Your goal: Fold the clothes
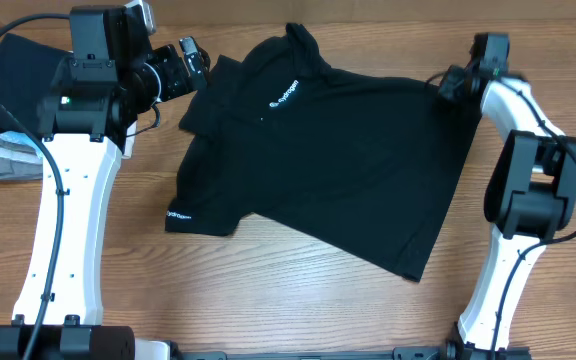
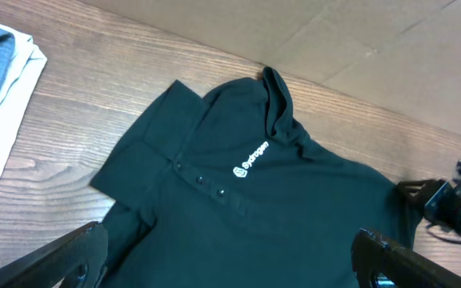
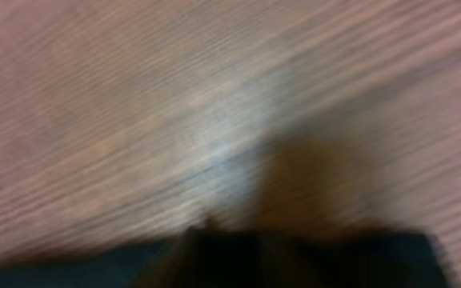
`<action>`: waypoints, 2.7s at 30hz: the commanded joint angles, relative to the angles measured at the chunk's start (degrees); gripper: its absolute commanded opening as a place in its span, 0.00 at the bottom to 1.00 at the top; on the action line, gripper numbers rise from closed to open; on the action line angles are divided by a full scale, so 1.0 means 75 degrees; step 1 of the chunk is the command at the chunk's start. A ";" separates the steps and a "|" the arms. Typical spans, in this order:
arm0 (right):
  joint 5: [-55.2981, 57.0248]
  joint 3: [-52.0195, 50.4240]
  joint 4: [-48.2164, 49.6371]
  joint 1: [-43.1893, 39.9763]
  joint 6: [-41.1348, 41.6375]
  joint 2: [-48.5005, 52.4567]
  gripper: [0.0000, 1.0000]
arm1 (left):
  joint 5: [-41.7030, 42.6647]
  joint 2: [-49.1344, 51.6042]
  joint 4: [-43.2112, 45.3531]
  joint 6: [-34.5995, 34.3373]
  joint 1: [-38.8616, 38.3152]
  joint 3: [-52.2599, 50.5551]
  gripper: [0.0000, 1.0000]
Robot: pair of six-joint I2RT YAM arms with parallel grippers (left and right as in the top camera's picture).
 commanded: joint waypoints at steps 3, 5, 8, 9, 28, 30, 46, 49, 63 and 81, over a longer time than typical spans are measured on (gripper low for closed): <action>-0.0172 0.4051 -0.3203 -0.0055 -0.0012 0.0117 0.63 | -0.0009 -0.0026 0.0026 -0.0044 0.0000 -0.0029 1.00; -0.0221 0.5281 -0.4398 0.0020 -0.0012 0.0111 0.63 | -0.0009 -0.0026 0.0026 -0.0044 0.0000 -0.0029 1.00; -0.0216 0.6767 -0.6021 0.0201 -0.0009 0.0085 0.60 | -0.0009 -0.0026 0.0026 -0.0044 0.0000 -0.0029 1.00; -0.0221 0.7198 -0.6528 0.0277 0.0047 0.0073 0.59 | -0.0009 -0.0026 0.0026 -0.0044 0.0000 -0.0029 1.00; -0.0871 0.4517 -0.8055 0.2381 0.0708 -0.3631 0.61 | -0.0009 -0.0026 0.0026 -0.0044 0.0000 -0.0029 1.00; 0.0157 0.2340 -0.8052 0.2745 0.1373 -0.4980 0.61 | -0.0009 -0.0026 0.0026 -0.0044 0.0000 -0.0029 1.00; -0.1396 -0.7749 -0.4051 0.2873 0.2626 -0.8617 0.50 | -0.0009 -0.0026 0.0026 -0.0044 0.0000 -0.0029 1.00; -0.1448 -0.8816 -0.2847 0.2838 0.2655 -0.8463 0.45 | -0.0009 -0.0026 0.0026 -0.0044 0.0000 -0.0029 1.00; -0.1501 -1.0063 -0.1011 0.2693 0.3273 -0.7396 0.04 | -0.0009 -0.0026 0.0026 -0.0044 0.0000 -0.0029 1.00; -0.0953 -1.0063 -0.1043 -0.0023 0.3628 -0.7294 0.04 | -0.0009 -0.0026 0.0026 -0.0044 0.0000 -0.0029 1.00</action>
